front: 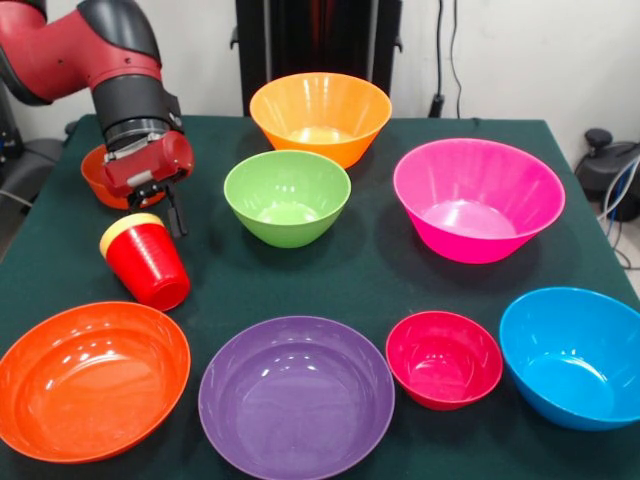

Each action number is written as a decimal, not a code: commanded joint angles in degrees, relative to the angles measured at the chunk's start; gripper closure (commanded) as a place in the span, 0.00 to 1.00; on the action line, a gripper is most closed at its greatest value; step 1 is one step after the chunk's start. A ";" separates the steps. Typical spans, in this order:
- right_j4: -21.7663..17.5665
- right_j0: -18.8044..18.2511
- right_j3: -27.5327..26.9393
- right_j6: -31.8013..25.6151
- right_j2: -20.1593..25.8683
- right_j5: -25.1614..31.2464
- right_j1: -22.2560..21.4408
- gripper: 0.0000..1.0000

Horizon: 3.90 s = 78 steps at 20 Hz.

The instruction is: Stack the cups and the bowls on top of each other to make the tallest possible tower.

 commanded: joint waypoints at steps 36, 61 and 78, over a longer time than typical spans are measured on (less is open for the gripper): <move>4.57 29.10 -3.65 2.56 -19.17 3.89 -31.51 1.00; 20.80 47.15 -5.78 4.56 -25.39 21.53 -41.83 1.00; 26.65 55.09 -14.33 -5.01 -29.97 44.04 -37.21 1.00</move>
